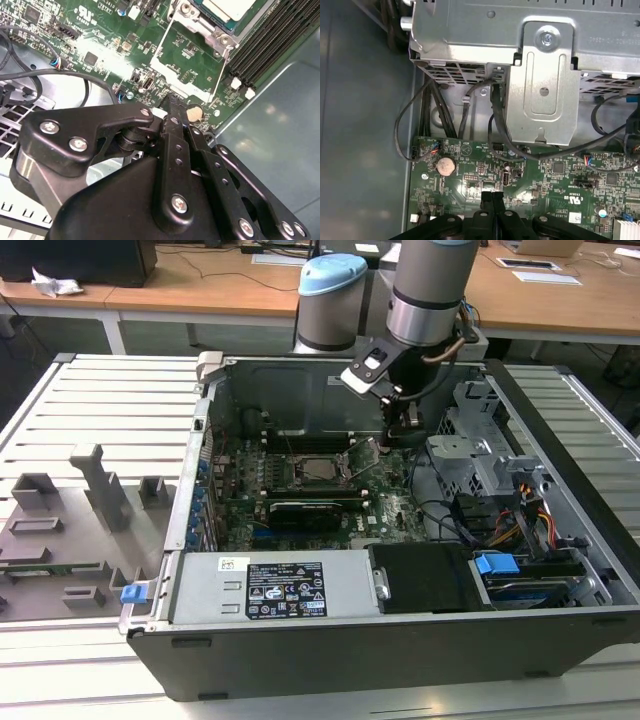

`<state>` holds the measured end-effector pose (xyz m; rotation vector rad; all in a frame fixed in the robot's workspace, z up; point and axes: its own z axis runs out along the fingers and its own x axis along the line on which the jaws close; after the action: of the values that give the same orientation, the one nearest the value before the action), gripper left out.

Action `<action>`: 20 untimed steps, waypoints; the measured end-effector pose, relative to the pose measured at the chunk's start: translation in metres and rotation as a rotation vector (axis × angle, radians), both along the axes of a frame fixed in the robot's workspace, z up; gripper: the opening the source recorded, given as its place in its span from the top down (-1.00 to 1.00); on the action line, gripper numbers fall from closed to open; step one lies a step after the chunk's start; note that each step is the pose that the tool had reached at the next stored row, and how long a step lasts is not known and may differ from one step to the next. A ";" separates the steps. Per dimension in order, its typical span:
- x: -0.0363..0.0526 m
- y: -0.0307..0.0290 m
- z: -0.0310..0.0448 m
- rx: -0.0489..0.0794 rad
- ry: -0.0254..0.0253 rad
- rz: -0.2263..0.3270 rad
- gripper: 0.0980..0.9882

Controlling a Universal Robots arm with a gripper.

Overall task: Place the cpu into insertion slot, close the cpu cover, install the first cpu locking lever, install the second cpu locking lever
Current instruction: 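Close the cpu cover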

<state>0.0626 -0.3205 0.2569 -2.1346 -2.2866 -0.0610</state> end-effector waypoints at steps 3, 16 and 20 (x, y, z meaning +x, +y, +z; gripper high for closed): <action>0.0005 0.0000 -0.0029 -0.001 0.0000 0.000 0.98; -0.0117 0.0000 -0.0055 -0.002 0.0000 0.000 0.98; -0.0148 0.0000 -0.0055 -0.002 0.0000 0.000 0.98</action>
<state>0.0477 -0.3205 0.2513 -2.1355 -2.2879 -0.0585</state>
